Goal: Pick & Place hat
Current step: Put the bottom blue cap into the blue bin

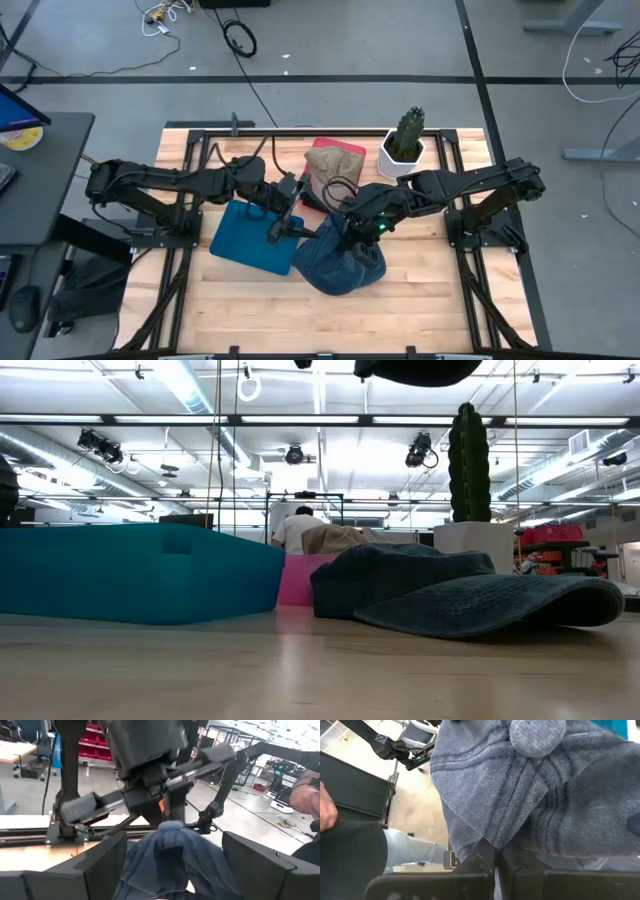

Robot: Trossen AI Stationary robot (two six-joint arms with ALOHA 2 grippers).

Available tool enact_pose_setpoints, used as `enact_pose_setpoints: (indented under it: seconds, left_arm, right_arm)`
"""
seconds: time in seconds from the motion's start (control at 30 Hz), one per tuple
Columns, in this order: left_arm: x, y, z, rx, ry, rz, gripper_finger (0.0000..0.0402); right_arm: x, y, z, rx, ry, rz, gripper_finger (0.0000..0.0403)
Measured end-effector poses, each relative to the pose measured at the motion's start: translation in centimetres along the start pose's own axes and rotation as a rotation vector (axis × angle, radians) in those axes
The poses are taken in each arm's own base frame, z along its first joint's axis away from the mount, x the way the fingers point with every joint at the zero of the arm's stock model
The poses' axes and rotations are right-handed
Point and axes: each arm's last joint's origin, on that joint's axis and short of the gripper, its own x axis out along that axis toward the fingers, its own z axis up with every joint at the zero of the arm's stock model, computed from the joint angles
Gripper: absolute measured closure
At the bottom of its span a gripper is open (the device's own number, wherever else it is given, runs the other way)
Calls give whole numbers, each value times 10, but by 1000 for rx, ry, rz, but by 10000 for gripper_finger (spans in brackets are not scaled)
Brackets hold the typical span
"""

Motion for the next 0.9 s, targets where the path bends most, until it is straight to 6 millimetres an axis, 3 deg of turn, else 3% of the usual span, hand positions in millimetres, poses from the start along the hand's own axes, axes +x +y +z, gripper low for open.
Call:
enact_pose_setpoints:
  seconds: [0.53,0.9]
  left_arm:
    - [13,6,-9,3,-5,-39,74]
    - [13,7,-11,16,12,-38,143]
  right_arm:
    - [0,-1,3,-8,-22,-1,403]
    - [-1,-2,5,-24,-37,0,403]
